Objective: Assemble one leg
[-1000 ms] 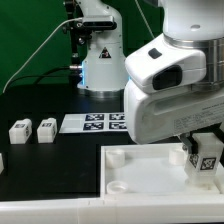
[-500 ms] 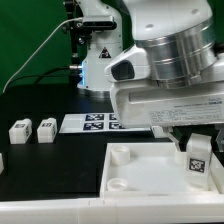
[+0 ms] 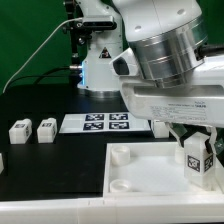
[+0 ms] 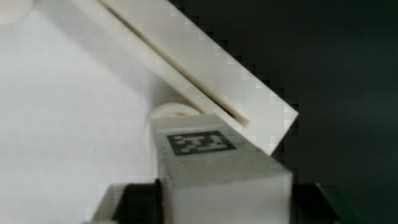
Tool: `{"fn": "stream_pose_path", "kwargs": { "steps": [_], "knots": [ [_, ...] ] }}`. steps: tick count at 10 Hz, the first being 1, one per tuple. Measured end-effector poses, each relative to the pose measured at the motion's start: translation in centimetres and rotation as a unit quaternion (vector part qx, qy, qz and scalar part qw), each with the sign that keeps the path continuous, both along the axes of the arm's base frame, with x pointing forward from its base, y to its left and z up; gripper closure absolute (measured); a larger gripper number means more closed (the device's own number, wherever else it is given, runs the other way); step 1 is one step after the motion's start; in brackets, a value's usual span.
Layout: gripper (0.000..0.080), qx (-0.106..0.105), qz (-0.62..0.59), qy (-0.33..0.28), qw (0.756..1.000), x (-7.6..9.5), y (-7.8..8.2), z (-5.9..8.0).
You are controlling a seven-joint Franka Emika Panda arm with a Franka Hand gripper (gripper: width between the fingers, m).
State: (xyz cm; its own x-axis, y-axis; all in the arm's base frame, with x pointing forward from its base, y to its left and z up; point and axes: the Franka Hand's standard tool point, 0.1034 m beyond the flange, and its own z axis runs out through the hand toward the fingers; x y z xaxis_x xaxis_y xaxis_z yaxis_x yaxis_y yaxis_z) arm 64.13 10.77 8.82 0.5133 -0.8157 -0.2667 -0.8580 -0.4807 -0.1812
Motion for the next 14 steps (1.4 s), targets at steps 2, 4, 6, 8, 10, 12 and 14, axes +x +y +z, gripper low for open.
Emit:
{"fn": "stream_pose_path", "kwargs": {
  "steps": [2,4,6,8,10,12,14],
  "knots": [
    [0.0482,0.006,-0.134,0.012,0.991,-0.2,0.2,-0.1],
    [0.0482,0.016,-0.254,0.025,0.967,-0.3,0.7,-0.1],
    [0.0482,0.021,-0.297,0.034,0.954,-0.4,1.1,-0.1],
    [0.0474,0.02,-0.292,0.033,0.956,-0.4,1.2,-0.1],
    [0.0287,0.017,-0.245,0.02,0.969,-0.5,1.2,-0.2],
    [0.018,0.014,-0.13,0.033,0.991,-1.0,1.5,-0.1],
    [0.0156,-0.004,0.012,0.007,1.0,-0.7,1.5,0.1]
  ]
}}
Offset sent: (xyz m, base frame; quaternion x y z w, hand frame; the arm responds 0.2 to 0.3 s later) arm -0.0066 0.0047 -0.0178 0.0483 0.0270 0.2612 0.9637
